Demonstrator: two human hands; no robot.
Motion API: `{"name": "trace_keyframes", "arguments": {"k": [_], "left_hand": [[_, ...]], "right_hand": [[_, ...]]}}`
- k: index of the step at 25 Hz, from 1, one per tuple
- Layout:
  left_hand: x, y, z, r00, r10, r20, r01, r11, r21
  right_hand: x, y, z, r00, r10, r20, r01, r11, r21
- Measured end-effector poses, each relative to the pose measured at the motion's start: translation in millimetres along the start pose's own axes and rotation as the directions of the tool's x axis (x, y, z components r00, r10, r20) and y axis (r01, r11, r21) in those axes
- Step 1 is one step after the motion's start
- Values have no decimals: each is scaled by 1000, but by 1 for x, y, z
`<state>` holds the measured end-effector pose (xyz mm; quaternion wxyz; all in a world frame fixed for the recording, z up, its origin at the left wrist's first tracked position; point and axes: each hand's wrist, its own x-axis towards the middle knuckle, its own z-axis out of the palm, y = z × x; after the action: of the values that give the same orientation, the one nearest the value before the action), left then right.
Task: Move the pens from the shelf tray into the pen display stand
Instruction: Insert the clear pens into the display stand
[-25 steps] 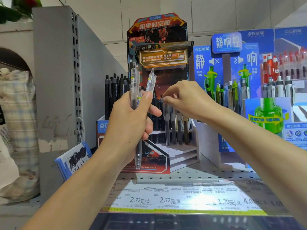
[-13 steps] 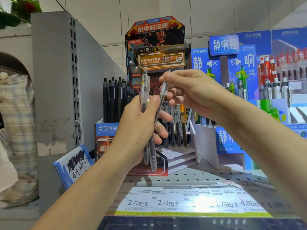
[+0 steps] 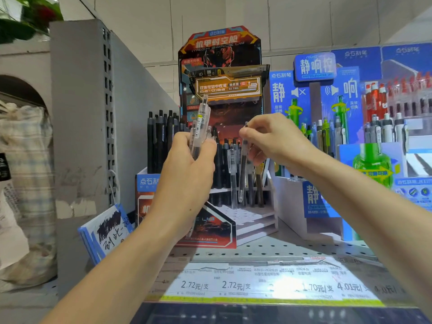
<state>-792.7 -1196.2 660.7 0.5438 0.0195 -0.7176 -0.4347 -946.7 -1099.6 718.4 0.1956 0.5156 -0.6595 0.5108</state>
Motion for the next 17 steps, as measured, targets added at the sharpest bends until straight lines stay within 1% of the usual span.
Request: {"name": "trace_keyframes", "arguments": {"k": [3, 8, 14, 17], "left_hand": [[0, 1, 1, 999, 38, -5, -38, 999, -26], [-5, 4, 0, 998, 48, 49, -41, 990, -134], [-5, 4, 2, 998, 52, 36, -48, 994, -102], [-3, 5, 5, 999, 37, 27, -33, 993, -111]], "right_hand": [[-1, 3, 6, 999, 3, 35, 0, 998, -66], [-2, 6, 5, 997, 38, 71, -32, 997, -76], [-3, 5, 3, 994, 30, 108, -27, 999, -26], [-3, 5, 4, 990, 30, 140, -25, 999, -38]]}}
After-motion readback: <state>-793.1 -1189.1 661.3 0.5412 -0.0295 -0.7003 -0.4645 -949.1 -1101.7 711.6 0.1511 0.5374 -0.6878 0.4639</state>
